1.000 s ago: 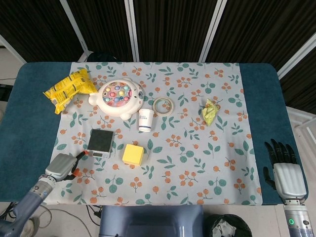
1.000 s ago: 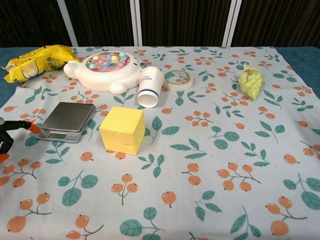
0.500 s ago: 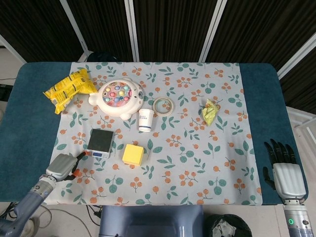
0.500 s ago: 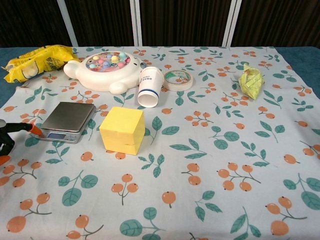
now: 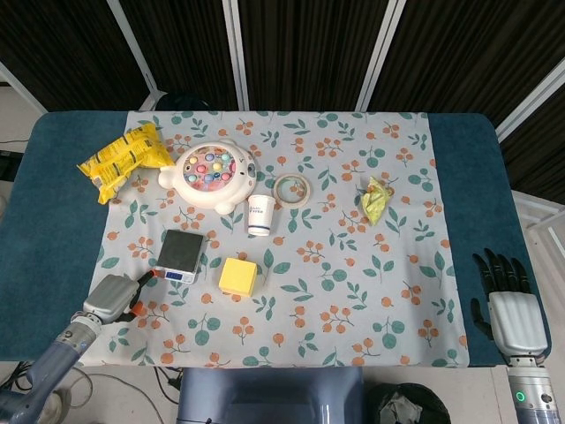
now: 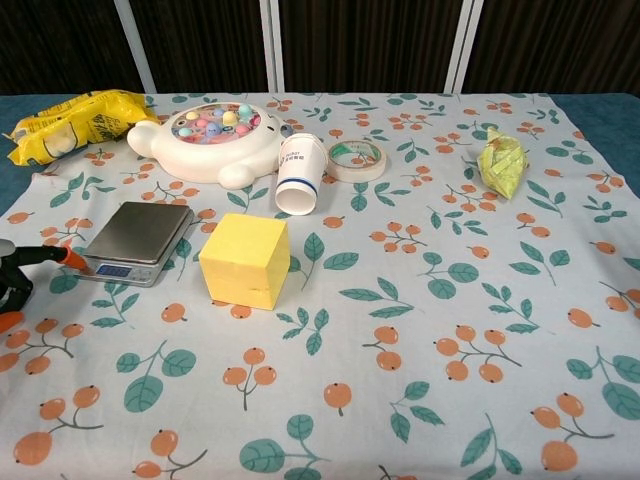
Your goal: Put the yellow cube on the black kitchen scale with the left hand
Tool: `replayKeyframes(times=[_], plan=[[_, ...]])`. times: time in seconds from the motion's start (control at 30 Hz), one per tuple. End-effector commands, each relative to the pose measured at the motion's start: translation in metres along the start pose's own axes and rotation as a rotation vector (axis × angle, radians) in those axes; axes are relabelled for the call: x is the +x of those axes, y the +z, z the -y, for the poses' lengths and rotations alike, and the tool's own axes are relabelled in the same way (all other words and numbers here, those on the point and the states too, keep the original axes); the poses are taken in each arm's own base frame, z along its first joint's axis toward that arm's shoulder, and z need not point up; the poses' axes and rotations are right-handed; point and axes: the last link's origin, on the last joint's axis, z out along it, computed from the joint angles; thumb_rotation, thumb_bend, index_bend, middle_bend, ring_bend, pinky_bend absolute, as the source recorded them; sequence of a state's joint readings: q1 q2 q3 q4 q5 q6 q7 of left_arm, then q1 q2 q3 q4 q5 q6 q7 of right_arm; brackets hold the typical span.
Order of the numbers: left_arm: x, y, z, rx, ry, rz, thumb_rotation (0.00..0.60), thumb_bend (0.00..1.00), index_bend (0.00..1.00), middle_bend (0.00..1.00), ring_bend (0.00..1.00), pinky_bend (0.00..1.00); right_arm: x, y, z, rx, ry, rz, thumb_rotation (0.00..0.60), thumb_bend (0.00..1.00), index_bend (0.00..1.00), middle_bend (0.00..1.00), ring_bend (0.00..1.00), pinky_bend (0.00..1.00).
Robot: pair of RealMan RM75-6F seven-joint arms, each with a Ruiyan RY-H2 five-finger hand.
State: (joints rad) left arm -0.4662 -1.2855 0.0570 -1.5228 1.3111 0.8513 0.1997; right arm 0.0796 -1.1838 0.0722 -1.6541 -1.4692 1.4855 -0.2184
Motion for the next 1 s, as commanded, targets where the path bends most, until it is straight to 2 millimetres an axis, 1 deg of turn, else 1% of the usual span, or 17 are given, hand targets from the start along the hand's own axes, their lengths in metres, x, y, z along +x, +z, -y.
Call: replayKeyframes(times=[0.03, 0.13, 0.2, 0.23, 0.27, 0.3, 0.33, 0.37, 0.43, 0.5, 0.57, 0.7, 0.8, 0.9, 1.0], plan=[[0.007, -0.003, -0.001, -0.001, 0.003, -0.035, 0.6, 0.47, 0.15, 0.6, 0.57, 0.69, 0.0, 0.0, 0.0, 0.0, 0.001, -0.001, 0.6, 0.58, 0.0, 0.0, 0.0, 0.0], [0.019, -0.008, -0.004, 0.005, 0.007, -0.105, 0.6, 0.45, 0.15, 0.57, 0.55, 0.67, 0.0, 0.0, 0.0, 0.002, 0.003, -0.001, 0.6, 0.58, 0.0, 0.0, 0.0, 0.0], [0.028, -0.012, -0.006, 0.01, 0.01, -0.161, 0.6, 0.39, 0.15, 0.51, 0.48, 0.63, 0.001, 0.0, 0.0, 0.002, 0.004, -0.001, 0.6, 0.58, 0.0, 0.0, 0.0, 0.0], [0.031, -0.013, -0.007, 0.01, 0.011, -0.176, 0.6, 0.34, 0.14, 0.45, 0.41, 0.56, 0.001, 0.0, 0.0, 0.002, 0.005, -0.002, 0.6, 0.58, 0.0, 0.0, 0.0, 0.0], [0.036, -0.015, -0.009, 0.008, 0.013, -0.202, 0.6, 0.28, 0.12, 0.38, 0.31, 0.48, 0.001, 0.0, 0.0, 0.002, 0.006, -0.002, 0.6, 0.58, 0.0, 0.0, 0.0, 0.0], [0.039, -0.017, -0.012, 0.004, 0.014, -0.219, 0.6, 0.24, 0.11, 0.33, 0.23, 0.41, 0.001, 0.0, 0.0, 0.002, 0.006, -0.002, 0.6, 0.58, 0.0, 0.0, 0.0, 0.0], [0.044, -0.018, -0.016, -0.005, 0.013, -0.234, 0.6, 0.2, 0.09, 0.26, 0.13, 0.32, 0.001, 0.0, 0.0, 0.002, 0.007, -0.002, 0.6, 0.58, 0.0, 0.0, 0.0, 0.0], [0.047, -0.019, -0.019, -0.014, 0.01, -0.243, 0.6, 0.16, 0.08, 0.2, 0.06, 0.25, 0.001, -0.001, 0.0, 0.003, 0.008, -0.002, 0.6, 0.58, 0.0, 0.0, 0.0, 0.0], [0.057, -0.018, -0.028, -0.041, 0.009, -0.269, 0.6, 0.12, 0.07, 0.13, 0.01, 0.19, 0.001, -0.001, 0.0, 0.004, 0.008, -0.002, 0.6, 0.58, 0.0, 0.0, 0.0, 0.0], [0.068, -0.016, -0.039, -0.074, 0.012, -0.3, 0.6, 0.09, 0.07, 0.1, 0.0, 0.16, 0.001, -0.001, 0.0, 0.004, 0.009, -0.003, 0.6, 0.58, 0.0, 0.0, 0.0, 0.0], [0.08, -0.012, -0.049, -0.103, 0.01, -0.329, 0.6, 0.07, 0.07, 0.09, 0.0, 0.15, 0.002, -0.001, 0.0, 0.004, 0.01, -0.004, 0.6, 0.58, 0.0, 0.0, 0.0, 0.0], [0.106, -0.002, -0.073, -0.152, 0.019, -0.371, 0.6, 0.07, 0.07, 0.09, 0.0, 0.14, 0.002, -0.001, 0.0, 0.002, 0.011, -0.005, 0.6, 0.58, 0.0, 0.0, 0.0, 0.0], [0.12, 0.006, -0.092, -0.177, 0.039, -0.373, 0.6, 0.07, 0.07, 0.09, 0.0, 0.14, 0.002, -0.001, -0.001, 0.002, 0.011, -0.005, 0.6, 0.58, 0.0, 0.0, 0.0, 0.0], [0.126, 0.015, -0.107, -0.191, 0.065, -0.347, 0.6, 0.07, 0.07, 0.09, 0.0, 0.14, 0.002, -0.001, -0.001, 0.003, 0.012, -0.002, 0.6, 0.58, 0.0, 0.0, 0.0, 0.0], [0.125, 0.023, -0.119, -0.204, 0.087, -0.306, 0.6, 0.07, 0.07, 0.09, 0.0, 0.14, 0.002, -0.001, -0.001, 0.005, 0.013, -0.003, 0.6, 0.58, 0.0, 0.0, 0.0, 0.0]])
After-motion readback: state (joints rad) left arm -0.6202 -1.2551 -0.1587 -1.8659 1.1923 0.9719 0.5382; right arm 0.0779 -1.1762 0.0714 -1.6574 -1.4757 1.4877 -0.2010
